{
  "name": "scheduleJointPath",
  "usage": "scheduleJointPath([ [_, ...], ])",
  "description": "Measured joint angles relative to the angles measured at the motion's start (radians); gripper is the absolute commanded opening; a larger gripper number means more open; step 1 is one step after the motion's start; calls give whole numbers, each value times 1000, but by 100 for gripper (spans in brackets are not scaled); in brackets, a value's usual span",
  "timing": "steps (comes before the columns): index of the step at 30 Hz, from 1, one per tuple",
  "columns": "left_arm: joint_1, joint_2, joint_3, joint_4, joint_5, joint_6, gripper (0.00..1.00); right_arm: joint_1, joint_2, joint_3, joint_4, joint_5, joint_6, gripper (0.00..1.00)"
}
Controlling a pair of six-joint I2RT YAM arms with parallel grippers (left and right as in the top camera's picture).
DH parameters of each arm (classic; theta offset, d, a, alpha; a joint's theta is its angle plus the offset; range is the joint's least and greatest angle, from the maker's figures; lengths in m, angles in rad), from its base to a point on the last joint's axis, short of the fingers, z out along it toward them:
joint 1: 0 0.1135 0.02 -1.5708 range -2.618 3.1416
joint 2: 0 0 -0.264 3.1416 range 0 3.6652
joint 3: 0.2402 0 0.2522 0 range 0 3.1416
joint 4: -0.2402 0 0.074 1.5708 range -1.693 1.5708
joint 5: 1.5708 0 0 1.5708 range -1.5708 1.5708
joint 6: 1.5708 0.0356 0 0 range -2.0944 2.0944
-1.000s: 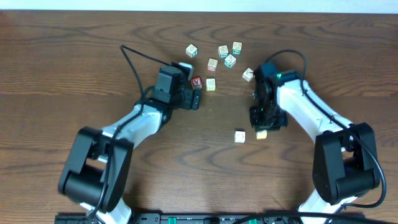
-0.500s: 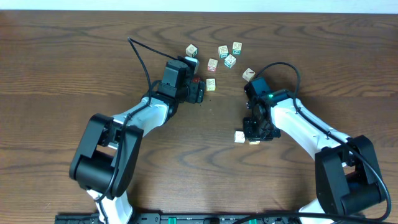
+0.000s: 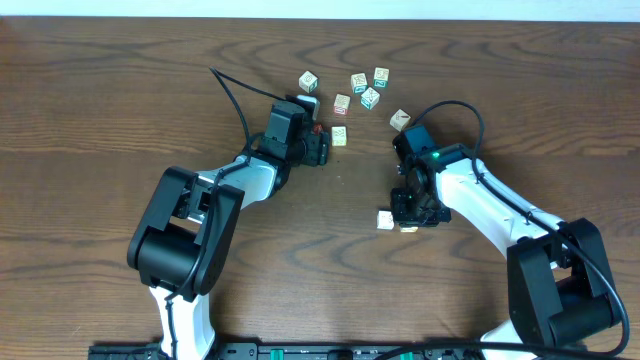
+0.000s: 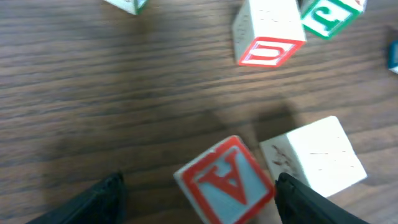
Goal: Lift 5 blocks
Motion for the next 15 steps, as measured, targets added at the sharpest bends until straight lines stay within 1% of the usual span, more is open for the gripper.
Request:
scheduleJointPath([
  [1, 0, 0, 0, 1, -11, -10, 72, 0, 0, 0, 0, 0, 0, 1],
  [5, 0, 2, 0, 6, -53, -39, 68, 0, 0, 0, 1, 0, 1, 2],
  [8, 0, 2, 0, 12, -66, -54, 57, 0, 0, 0, 2, 0, 1, 2],
  [15, 0, 2, 0, -2, -114, -102, 54, 0, 0, 0, 1, 0, 1, 2],
])
